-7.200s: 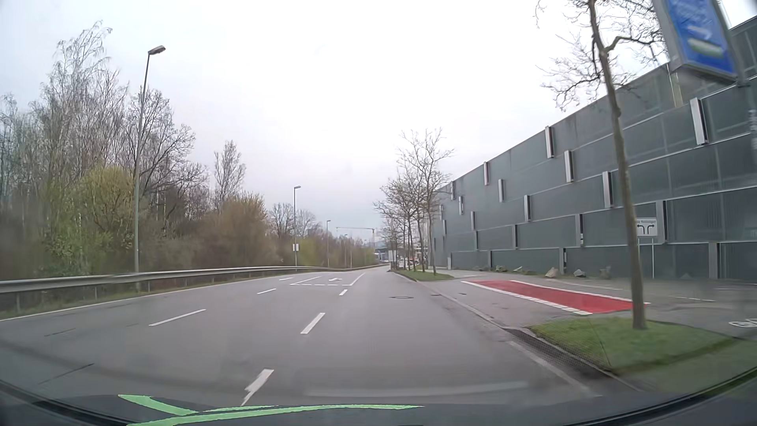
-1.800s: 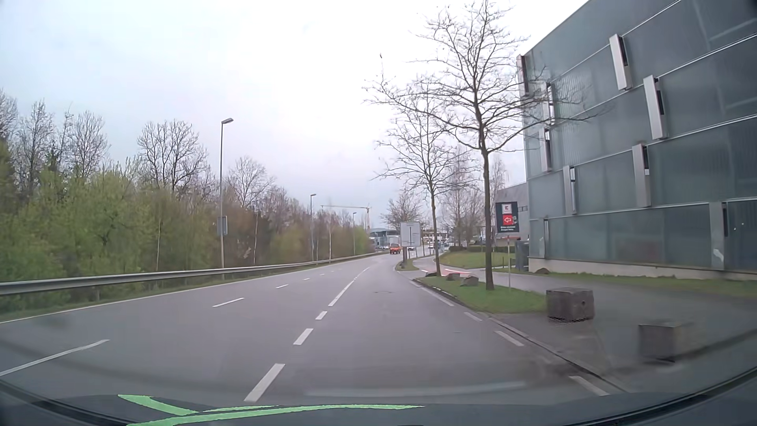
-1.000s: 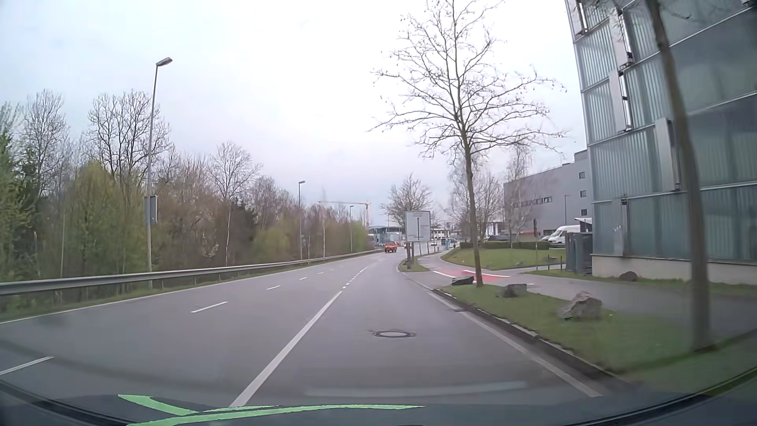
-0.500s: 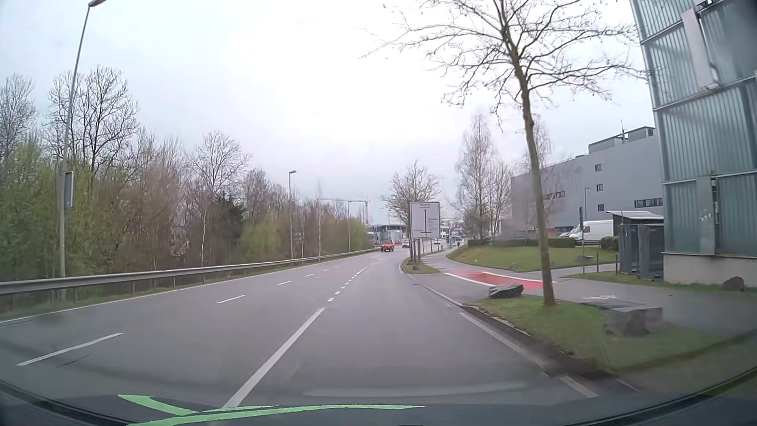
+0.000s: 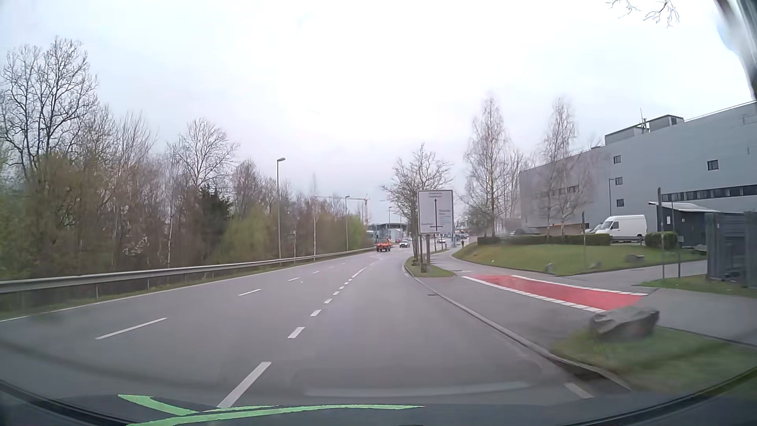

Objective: Follow the waypoints while adhering to traffic rules and regulations

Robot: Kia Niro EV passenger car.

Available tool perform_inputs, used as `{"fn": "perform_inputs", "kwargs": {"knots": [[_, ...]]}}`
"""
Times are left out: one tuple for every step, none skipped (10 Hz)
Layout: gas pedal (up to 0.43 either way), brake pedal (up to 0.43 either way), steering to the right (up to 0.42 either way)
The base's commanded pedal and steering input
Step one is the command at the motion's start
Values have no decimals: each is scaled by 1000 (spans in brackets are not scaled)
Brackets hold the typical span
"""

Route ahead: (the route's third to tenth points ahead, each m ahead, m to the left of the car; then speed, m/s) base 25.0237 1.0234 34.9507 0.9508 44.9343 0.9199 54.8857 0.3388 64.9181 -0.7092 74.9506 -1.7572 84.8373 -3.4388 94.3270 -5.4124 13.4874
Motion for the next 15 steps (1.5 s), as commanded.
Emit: {"fn": "perform_inputs", "kwargs": {"knots": [[79, 0, -1], [79, 0, -1], [79, 0, -1], [79, 0, -1], [79, 0, -1], [79, 0, -1], [79, 0, -1], [79, 0, -1], [79, 0, -1], [79, 0, -1], [79, 0, -1], [79, 0, -1], [79, 0, -1], [67, 0, 1], [67, 0, 3]]}}
